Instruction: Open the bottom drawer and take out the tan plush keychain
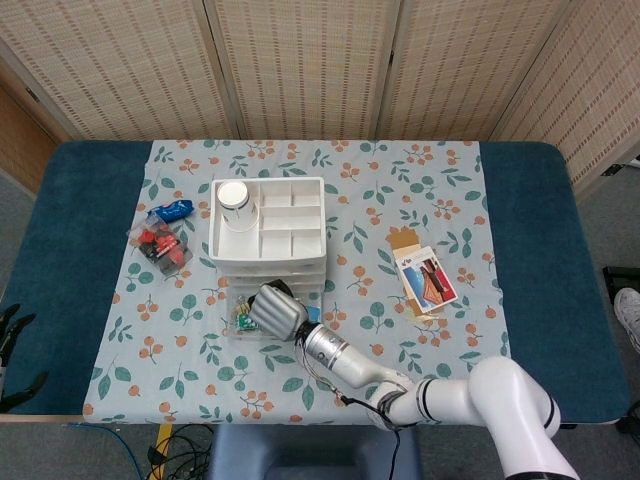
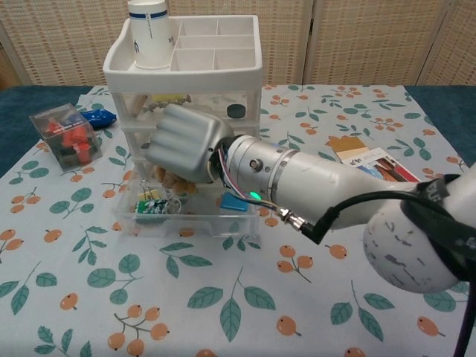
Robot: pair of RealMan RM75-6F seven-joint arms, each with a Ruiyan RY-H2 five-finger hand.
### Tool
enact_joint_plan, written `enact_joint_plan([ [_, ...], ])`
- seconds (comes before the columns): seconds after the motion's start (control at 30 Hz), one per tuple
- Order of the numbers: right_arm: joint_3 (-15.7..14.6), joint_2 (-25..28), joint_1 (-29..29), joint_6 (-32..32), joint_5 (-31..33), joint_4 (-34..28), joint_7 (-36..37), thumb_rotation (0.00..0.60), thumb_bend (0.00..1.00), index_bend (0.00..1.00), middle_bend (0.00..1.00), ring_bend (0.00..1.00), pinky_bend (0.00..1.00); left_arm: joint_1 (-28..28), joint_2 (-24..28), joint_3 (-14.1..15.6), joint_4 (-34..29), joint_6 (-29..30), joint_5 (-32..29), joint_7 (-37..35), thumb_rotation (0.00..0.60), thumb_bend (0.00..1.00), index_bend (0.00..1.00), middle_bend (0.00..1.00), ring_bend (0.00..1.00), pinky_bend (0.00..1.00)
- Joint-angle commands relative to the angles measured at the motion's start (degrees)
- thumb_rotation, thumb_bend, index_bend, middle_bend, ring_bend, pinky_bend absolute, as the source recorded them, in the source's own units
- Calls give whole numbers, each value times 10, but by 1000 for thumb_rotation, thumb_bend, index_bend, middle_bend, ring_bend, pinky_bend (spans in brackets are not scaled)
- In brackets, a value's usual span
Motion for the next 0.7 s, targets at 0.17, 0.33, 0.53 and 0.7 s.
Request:
enact_joint_plan([
  [0.17, -22, 89, -51, 56, -31, -138, 12, 600, 556, 635, 918, 986, 1000, -6, 0, -1, -16, -1, 9, 16, 600, 214, 157, 84, 88, 95],
  [0.33, -52, 141, -88, 88, -57, -195, 24, 600, 555, 635, 918, 986, 1000, -6, 3, 0, -25, 1, 10, 25, 600, 214, 157, 84, 88, 95],
  [0.53, -97, 191, -143, 126, -91, -225, 62, 600, 555, 635, 918, 986, 1000, -6, 4, 2, -33, -1, 12, 34, 600, 214, 157, 84, 88, 95],
  [0.7, -125, 209, -175, 137, -116, -211, 93, 600, 555, 635, 918, 986, 1000, -8, 5, 3, -42, 0, 19, 44, 600, 214, 157, 84, 88, 95],
])
